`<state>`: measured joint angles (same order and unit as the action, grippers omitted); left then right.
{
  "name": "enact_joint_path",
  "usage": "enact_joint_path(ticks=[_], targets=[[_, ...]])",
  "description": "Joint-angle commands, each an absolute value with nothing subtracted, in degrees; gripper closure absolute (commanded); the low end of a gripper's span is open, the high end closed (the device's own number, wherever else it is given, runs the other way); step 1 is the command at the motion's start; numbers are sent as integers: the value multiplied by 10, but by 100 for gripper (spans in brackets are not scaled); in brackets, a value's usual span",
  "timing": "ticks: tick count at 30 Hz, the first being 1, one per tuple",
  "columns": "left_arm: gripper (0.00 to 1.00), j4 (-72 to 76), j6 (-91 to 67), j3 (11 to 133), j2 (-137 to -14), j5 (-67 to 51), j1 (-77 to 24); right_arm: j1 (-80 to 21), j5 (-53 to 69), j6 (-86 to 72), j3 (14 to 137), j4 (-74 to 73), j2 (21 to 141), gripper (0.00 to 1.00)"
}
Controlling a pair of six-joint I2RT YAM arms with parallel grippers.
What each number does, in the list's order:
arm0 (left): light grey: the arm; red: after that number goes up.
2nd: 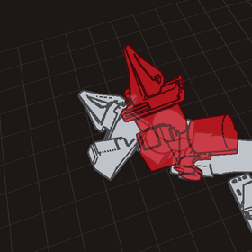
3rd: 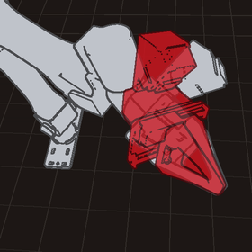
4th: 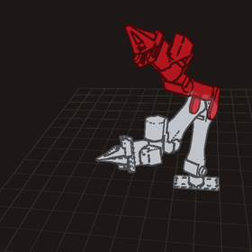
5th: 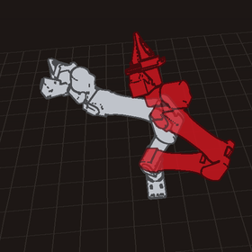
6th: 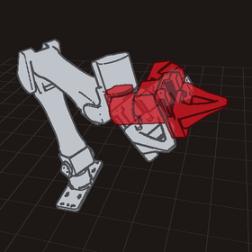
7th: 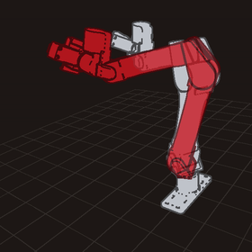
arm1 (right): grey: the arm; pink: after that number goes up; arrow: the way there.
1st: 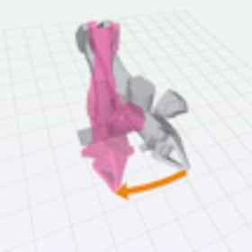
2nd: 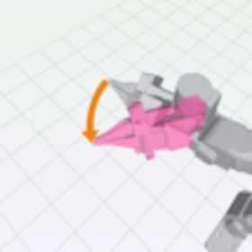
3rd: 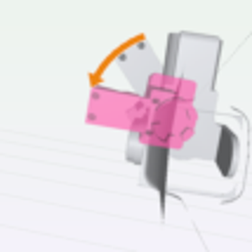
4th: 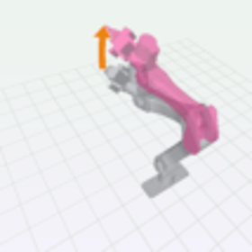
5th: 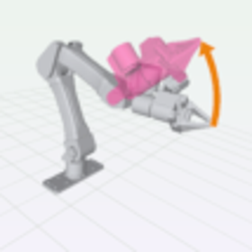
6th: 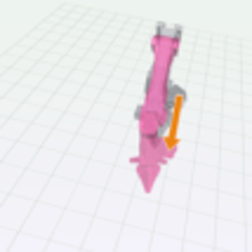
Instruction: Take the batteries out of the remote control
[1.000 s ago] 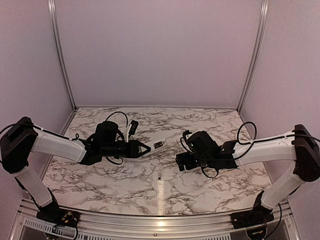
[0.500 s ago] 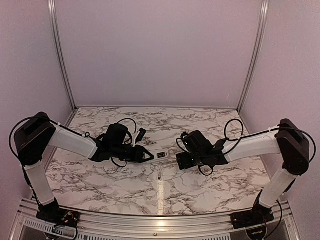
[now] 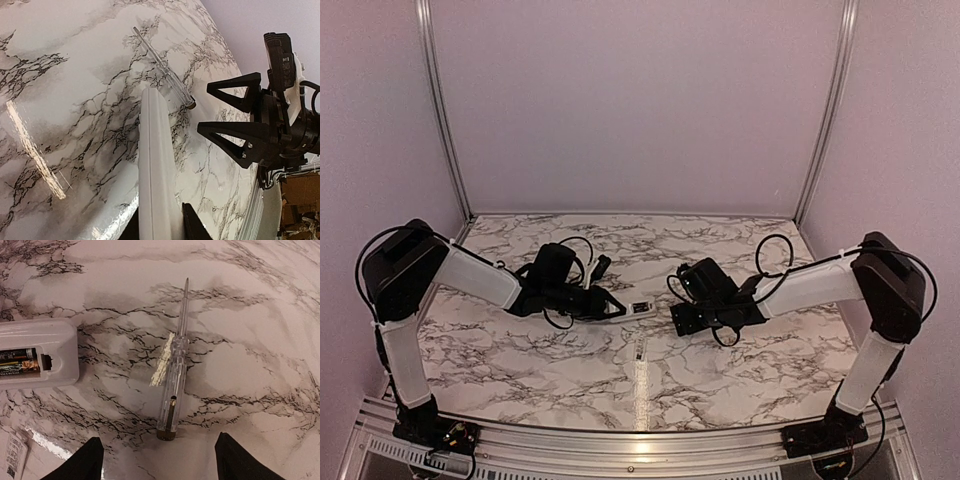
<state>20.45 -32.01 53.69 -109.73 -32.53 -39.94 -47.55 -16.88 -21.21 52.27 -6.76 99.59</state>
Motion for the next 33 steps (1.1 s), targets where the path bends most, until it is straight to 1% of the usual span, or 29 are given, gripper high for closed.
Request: enact_joint_path(ticks=[1,9,14,19,20,22,26,27,28,32,33], targets=[[100,157,-298,552,-1120,-316,-391,-467,-164,-201,555,-58,1021,27],[82,143,-299,563,-1151,-314,-366,-459,-163,-191,580,-55,1060,39],[76,134,-293,574,-1170,-312,-358,-457,-164,-187,589,-52,1079,44],[67,129,-290,577,-1178,-299,-351,-457,-166,-186,594,-53,1090,51],[65,129,-292,576,-1180,-296,-348,-456,-166,-186,594,-53,1092,53],[55,134,-295,574,-1183,-293,-342,-457,-168,-187,595,-53,1095,54],[49,141,-296,570,-1184,-292,-337,-456,-171,-189,595,-56,1100,58],[46,141,-295,570,-1183,-291,-337,-456,-171,-189,595,-56,1100,59],[42,141,-295,569,-1182,-288,-337,-456,-171,-189,594,-56,1101,59],[30,141,-292,565,-1175,-279,-337,-456,-173,-190,593,-57,1103,63],[23,141,-292,564,-1173,-276,-336,-456,-173,-190,593,-57,1103,64]])
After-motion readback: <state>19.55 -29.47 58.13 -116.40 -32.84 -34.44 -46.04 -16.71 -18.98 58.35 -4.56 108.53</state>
